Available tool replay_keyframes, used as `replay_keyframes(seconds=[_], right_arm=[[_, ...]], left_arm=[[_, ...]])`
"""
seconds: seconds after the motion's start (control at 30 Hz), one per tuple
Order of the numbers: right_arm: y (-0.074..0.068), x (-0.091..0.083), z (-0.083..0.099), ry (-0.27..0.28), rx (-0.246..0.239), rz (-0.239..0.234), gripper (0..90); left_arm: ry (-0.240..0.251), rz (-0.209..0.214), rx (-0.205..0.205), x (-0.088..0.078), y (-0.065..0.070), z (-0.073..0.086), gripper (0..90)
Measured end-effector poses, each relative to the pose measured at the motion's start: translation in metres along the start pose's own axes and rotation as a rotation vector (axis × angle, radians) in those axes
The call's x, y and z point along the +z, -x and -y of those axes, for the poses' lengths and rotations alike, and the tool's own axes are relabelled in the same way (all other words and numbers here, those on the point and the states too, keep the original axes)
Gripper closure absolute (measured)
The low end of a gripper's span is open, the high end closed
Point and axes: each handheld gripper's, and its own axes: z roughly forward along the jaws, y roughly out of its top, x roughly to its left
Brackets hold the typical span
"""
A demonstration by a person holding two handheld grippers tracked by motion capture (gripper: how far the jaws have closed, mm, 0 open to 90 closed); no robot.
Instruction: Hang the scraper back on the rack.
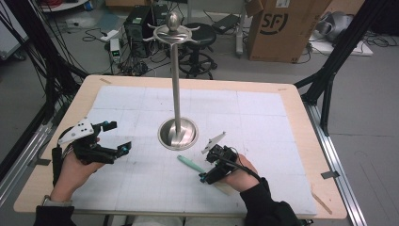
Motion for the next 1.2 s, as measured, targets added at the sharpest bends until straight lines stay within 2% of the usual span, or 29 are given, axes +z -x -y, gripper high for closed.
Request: replay_keyframes(seconds=[0.07, 0.23, 0.4, 0.63, 0.8, 0.83, 0.93, 1.0, 1.03, 1.13, 1.2], right_arm=[[-0.001, 0.001, 0.0, -0.011, 0.01, -0.001, 28.0], [-0.003, 0.005, 0.003, -0.067, 0.026, -0.015, 45.5], [-0.005, 0.007, 0.003, -0.086, 0.015, 0.005, 51.1], [-0.009, 0.007, 0.006, -0.075, 0.051, 0.045, 60.3], [-0.013, 0.006, 0.006, -0.091, 0.046, 0.064, 66.8], [-0.016, 0.006, 0.005, -0.094, 0.044, 0.061, 72.7], [-0.016, 0.006, 0.005, -0.094, 0.048, 0.051, 77.3], [-0.012, 0.006, 0.008, -0.076, 0.08, 0.028, 80.0], [-0.012, 0.006, 0.008, -0.076, 0.08, 0.028, 80.0], [-0.007, 0.004, 0.014, -0.036, 0.1, -0.014, 80.6], [-0.007, 0.004, 0.014, -0.03, 0.093, -0.013, 80.7]], left_arm=[[0.0, 0.002, -0.001, 0.001, 0.001, 0.0, 1.7], [-0.003, 0.002, 0.0, 0.001, 0.0, 0.0, 1.7], [0.0, 0.003, -0.002, 0.0, -0.001, 0.0, 1.7], [-0.004, 0.0, -0.003, 0.0, -0.001, 0.001, 1.7], [-0.003, -0.003, -0.004, -0.001, -0.001, 0.001, 1.7], [-0.004, -0.003, -0.004, -0.001, -0.001, 0.001, 1.7], [-0.006, -0.003, -0.003, -0.001, -0.001, 0.001, 1.7], [-0.005, -0.003, -0.003, -0.001, -0.001, 0.001, 1.7], [-0.005, -0.003, -0.004, -0.001, -0.001, 0.001, 1.7], [-0.005, -0.004, -0.004, -0.001, -0.002, 0.002, 1.7], [-0.007, -0.004, -0.003, -0.001, -0.002, 0.002, 1.7]])
